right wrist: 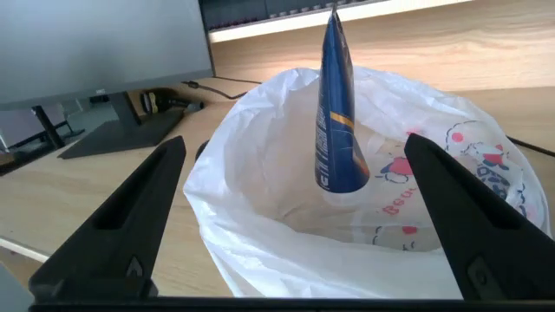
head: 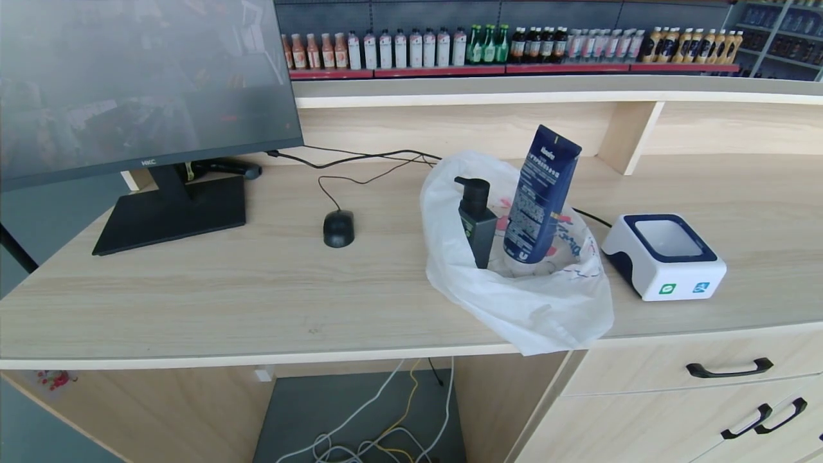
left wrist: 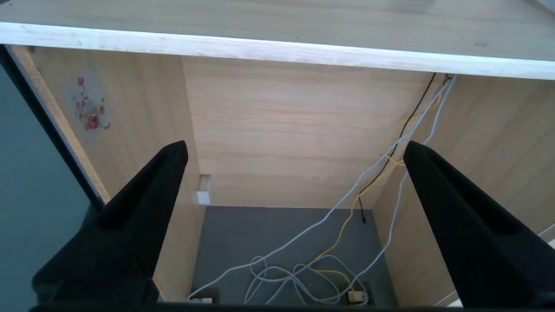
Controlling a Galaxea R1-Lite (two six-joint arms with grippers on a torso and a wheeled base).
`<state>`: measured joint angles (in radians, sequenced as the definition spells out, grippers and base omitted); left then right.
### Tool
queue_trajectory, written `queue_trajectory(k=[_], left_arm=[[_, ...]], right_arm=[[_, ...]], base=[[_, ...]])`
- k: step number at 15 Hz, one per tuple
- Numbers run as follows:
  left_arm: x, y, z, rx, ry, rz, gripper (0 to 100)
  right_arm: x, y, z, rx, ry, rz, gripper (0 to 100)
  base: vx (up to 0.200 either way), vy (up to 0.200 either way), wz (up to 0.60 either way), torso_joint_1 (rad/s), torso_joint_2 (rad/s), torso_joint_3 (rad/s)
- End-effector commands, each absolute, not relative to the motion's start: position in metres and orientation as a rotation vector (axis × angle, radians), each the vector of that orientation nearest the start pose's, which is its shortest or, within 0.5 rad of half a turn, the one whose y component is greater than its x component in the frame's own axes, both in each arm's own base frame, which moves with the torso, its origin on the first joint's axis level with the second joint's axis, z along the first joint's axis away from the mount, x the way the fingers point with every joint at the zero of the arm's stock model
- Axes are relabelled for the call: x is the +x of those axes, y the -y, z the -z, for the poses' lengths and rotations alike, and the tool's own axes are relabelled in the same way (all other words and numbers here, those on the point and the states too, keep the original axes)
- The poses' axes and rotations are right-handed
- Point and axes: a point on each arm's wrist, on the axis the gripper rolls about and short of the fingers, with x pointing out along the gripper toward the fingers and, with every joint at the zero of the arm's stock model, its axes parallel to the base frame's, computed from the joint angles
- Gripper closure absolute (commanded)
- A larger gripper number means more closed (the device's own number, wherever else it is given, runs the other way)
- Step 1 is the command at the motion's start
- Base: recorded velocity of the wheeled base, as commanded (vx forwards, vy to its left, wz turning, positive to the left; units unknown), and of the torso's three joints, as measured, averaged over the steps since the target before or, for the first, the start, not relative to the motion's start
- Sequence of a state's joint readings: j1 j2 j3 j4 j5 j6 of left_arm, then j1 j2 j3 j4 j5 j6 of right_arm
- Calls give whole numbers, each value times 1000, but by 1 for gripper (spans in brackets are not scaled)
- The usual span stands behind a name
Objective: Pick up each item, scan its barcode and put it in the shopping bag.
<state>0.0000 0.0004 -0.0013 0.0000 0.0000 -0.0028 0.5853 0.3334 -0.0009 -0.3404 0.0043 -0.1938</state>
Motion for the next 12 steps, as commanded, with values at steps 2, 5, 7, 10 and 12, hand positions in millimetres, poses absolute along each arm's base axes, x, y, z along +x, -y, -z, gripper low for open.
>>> queue_trajectory(k=[2, 5, 7, 10, 12], left_arm=[[-23, 0, -76, -3, 2, 2, 0], [-23, 0, -76, -3, 2, 0, 0], [-23, 0, -75, -3, 0, 2, 0], [-23, 0, -76, -3, 2, 0, 0], [-23, 0, -76, -3, 2, 0, 0]], right_arm=[[-20, 13, -81, -171, 102, -593, 0], [-20, 13, -81, -133, 54, -598, 0], [-19, 8, -81, -98, -14, -452, 0], [-14, 2, -78, -29, -118, -171, 0], [-13, 0, -78, -34, -124, -16, 0]], base=[[0, 0, 0, 0, 0, 0], [0, 0, 0, 0, 0, 0], [0, 0, 0, 0, 0, 0], [0, 0, 0, 0, 0, 0], [0, 0, 0, 0, 0, 0]])
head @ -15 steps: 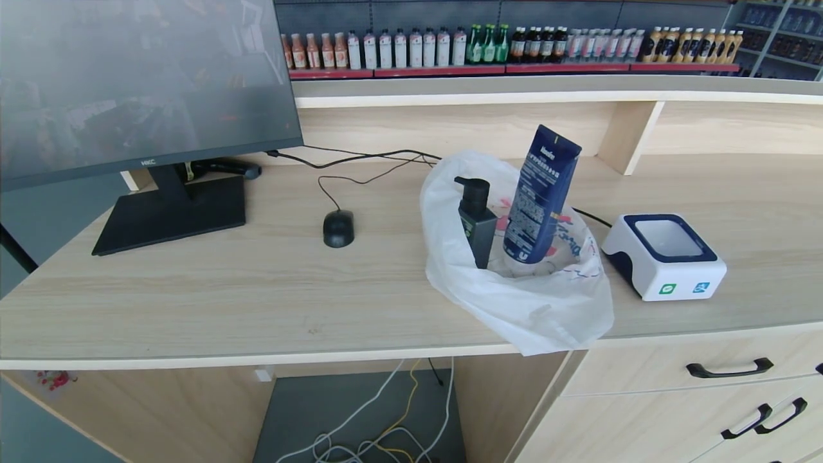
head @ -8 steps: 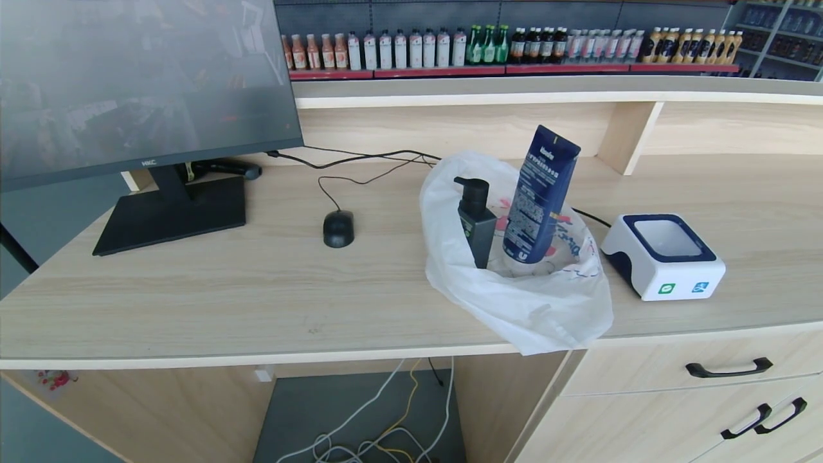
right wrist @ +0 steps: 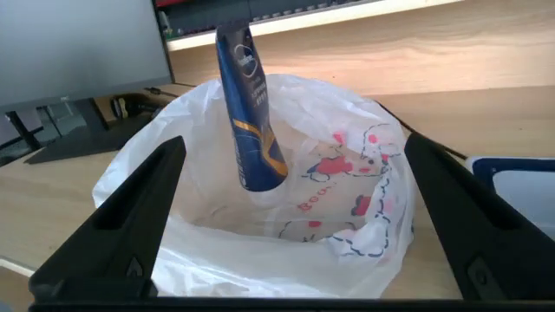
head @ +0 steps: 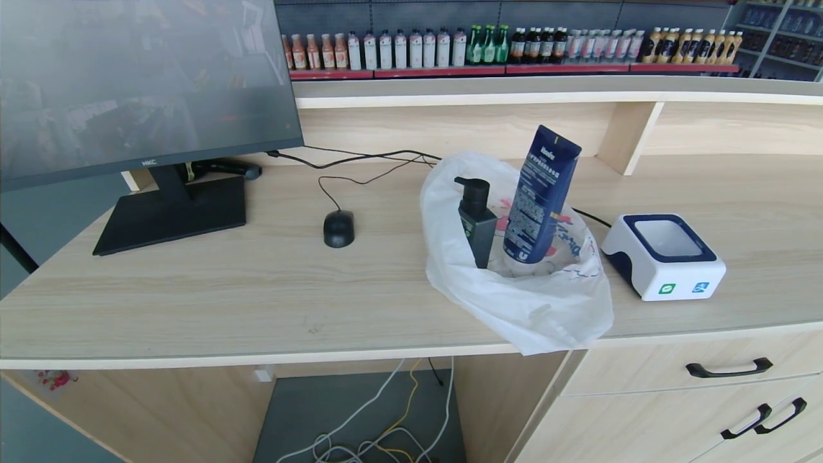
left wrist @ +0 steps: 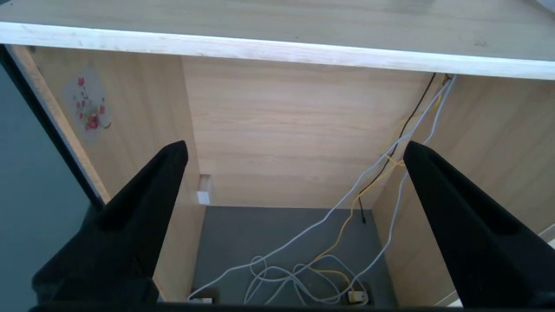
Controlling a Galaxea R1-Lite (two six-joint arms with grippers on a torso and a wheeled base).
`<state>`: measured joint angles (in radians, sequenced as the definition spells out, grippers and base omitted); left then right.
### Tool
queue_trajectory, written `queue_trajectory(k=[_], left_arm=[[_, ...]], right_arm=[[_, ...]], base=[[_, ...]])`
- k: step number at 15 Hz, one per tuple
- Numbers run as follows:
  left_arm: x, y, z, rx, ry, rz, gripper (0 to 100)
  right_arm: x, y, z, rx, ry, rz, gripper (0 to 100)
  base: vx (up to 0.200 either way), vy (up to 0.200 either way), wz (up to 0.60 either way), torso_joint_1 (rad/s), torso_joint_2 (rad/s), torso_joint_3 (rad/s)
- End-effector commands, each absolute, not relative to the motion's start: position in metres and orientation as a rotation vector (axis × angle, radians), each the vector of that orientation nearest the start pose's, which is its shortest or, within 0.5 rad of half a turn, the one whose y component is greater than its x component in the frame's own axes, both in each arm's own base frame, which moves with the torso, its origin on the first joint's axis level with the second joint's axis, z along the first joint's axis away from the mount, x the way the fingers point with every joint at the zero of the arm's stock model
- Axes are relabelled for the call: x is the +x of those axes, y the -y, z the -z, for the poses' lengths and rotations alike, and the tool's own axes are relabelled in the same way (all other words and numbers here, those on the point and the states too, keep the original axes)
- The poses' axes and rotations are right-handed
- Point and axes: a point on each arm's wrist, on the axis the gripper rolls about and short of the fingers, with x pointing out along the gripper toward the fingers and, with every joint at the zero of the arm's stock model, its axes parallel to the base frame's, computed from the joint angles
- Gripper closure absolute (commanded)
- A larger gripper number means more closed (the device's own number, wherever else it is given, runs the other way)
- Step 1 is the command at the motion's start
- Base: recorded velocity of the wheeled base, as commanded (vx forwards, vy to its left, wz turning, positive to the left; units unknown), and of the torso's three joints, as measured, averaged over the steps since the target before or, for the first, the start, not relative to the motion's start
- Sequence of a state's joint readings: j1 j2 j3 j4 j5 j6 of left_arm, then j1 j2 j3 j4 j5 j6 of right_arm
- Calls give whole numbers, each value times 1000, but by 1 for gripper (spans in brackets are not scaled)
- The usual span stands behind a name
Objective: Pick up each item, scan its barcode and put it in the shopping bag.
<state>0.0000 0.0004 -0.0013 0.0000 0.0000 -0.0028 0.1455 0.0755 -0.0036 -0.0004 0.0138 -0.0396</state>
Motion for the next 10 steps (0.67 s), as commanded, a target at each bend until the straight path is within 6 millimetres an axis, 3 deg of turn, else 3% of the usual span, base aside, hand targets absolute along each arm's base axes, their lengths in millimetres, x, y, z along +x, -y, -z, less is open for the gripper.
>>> queue_trajectory(k=[1, 6, 9, 10], left_arm=[[-23, 0, -76, -3, 2, 0, 0], [-23, 0, -76, -3, 2, 0, 0], [-23, 0, -76, -3, 2, 0, 0], [-23, 0, -76, -3, 2, 0, 0]], right_arm=[[-14, -1, -78, -32, -118, 1, 0], [-23, -1, -76, -23, 0, -5, 0], [-23, -1, -76, -17, 2, -5, 0], [-23, -1, -76, -17, 2, -5, 0]], base=[[0, 0, 0, 0, 0, 0], [0, 0, 0, 0, 0, 0], [-200, 0, 0, 7, 5, 2], [0, 0, 0, 0, 0, 0]])
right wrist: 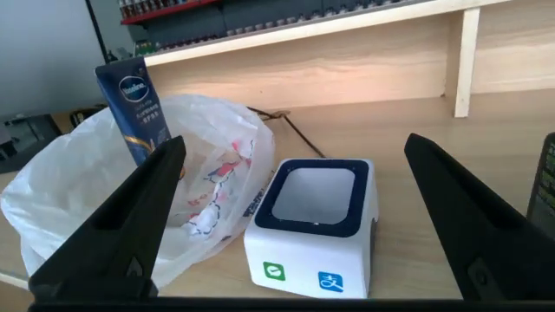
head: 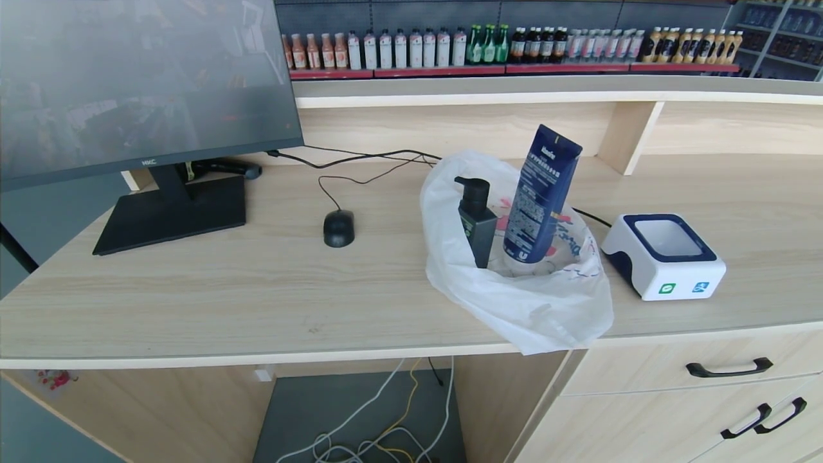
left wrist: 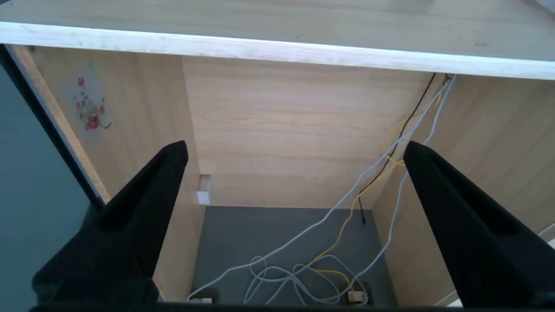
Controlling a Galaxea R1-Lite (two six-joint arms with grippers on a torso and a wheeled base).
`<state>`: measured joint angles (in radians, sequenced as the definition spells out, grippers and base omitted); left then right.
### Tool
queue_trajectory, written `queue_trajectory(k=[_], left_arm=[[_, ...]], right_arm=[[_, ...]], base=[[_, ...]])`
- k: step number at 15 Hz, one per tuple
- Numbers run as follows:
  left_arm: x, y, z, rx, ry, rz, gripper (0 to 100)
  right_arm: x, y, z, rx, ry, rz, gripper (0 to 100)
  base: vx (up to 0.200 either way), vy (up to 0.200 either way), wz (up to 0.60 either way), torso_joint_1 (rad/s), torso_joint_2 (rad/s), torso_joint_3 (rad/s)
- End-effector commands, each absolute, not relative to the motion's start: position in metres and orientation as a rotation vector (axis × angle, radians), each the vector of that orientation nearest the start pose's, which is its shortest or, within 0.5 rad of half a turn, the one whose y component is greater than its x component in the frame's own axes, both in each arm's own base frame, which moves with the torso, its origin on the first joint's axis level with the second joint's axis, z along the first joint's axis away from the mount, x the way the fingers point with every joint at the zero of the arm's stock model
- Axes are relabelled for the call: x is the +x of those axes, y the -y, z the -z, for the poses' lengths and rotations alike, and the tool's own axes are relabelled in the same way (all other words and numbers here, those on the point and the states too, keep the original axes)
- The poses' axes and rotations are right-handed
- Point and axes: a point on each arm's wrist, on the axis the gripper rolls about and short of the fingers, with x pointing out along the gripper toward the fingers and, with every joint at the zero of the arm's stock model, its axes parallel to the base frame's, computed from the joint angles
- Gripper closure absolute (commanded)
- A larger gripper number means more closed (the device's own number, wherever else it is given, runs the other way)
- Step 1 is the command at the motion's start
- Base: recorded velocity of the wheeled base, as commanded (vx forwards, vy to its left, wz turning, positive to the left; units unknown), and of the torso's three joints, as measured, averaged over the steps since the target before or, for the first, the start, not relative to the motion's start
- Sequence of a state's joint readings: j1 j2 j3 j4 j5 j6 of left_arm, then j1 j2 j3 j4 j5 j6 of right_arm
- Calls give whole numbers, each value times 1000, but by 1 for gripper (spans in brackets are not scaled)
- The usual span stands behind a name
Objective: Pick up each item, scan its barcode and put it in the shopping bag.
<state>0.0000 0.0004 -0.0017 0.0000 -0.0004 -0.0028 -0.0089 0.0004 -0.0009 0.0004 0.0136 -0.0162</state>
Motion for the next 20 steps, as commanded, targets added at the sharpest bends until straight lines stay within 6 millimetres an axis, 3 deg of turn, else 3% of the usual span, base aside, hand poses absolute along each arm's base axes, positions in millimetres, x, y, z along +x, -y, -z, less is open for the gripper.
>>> queue_trajectory(k=[1, 5, 20], left_arm=[[-23, 0, -75, -3, 0, 2, 0], [-23, 0, -76, -3, 2, 0, 0], [-23, 0, -76, -6, 2, 0, 0]], right_arm=[[-23, -1, -76, -17, 2, -5, 0], [-23, -1, -76, -17, 2, -5, 0], [-23, -1, -76, -21, 0, -5, 0]], base=[[0, 0, 0, 0, 0, 0], [0, 0, 0, 0, 0, 0], [0, -200, 0, 6, 4, 1]])
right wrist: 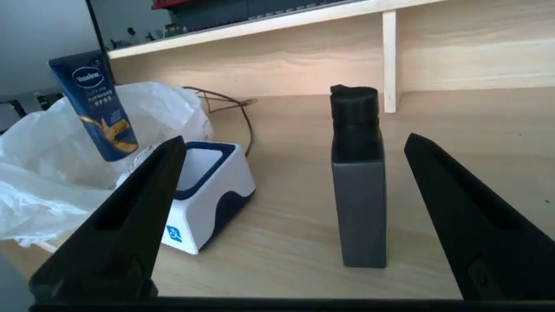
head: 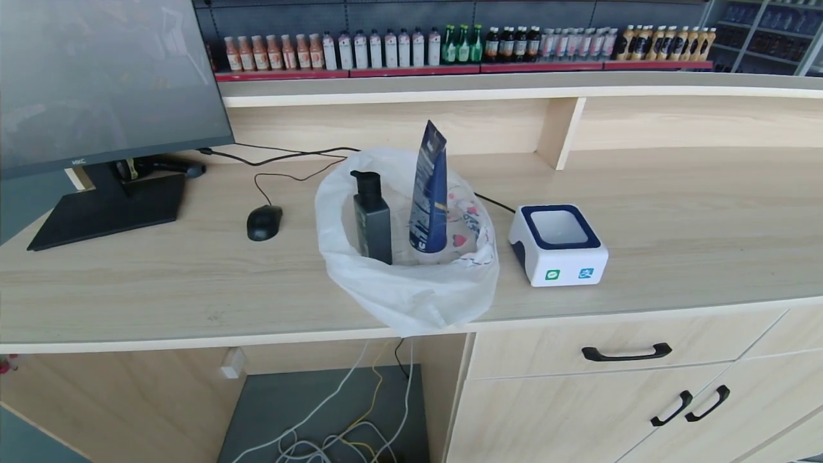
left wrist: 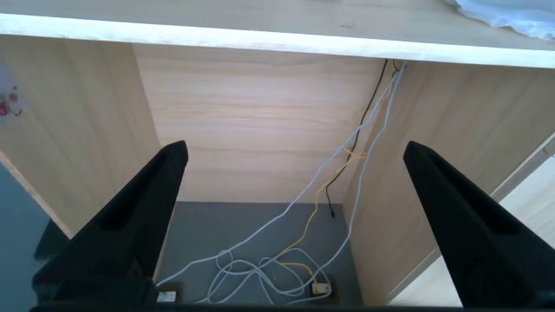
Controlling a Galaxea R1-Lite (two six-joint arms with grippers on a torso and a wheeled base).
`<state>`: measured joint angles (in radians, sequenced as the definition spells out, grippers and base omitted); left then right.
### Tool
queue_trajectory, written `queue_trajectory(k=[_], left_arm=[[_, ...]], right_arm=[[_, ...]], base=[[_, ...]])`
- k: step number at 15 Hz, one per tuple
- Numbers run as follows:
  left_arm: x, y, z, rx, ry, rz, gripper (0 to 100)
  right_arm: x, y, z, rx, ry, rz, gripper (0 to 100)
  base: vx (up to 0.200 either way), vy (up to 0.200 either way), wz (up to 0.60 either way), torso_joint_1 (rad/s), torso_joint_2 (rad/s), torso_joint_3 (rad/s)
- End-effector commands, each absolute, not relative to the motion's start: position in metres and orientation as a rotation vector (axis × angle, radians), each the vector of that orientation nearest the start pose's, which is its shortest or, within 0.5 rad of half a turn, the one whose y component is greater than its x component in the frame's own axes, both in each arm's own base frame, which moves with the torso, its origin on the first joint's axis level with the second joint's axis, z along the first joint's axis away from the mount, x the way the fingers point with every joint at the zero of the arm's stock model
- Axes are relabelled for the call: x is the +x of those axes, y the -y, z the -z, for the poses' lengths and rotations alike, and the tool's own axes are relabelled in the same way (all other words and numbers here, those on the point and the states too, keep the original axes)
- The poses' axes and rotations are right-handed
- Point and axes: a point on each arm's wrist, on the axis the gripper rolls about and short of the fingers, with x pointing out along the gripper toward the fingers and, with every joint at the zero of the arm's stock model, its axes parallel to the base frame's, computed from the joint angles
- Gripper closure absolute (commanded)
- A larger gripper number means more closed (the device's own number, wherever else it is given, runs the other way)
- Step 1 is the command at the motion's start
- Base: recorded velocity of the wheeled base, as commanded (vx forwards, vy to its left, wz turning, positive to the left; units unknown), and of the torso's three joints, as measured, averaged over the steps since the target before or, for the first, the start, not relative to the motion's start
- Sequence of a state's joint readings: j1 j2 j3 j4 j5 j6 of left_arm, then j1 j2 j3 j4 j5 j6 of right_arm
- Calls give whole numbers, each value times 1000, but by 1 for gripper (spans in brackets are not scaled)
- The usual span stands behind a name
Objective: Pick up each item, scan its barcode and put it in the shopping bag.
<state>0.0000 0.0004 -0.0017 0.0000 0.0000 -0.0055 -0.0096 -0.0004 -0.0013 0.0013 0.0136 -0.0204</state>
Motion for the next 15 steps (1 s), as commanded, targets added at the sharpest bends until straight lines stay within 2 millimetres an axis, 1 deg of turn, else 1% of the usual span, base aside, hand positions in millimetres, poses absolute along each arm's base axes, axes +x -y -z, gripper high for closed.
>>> queue_trajectory(k=[1, 8, 15], left_arm=[[-23, 0, -76, -5, 2, 0, 0], [-23, 0, -76, -5, 2, 0, 0], [-23, 0, -76, -6, 2, 0, 0]], right_arm=[[-23, -1, -75, -18, -1, -5, 0], [-23, -1, -75, -23, -1, -5, 0], [-23, -1, -75, -23, 0, -5, 0]], base=[[0, -200, 0, 7, 2, 2], [0, -200, 0, 2, 3, 3], [0, 0, 0, 0, 0, 0]])
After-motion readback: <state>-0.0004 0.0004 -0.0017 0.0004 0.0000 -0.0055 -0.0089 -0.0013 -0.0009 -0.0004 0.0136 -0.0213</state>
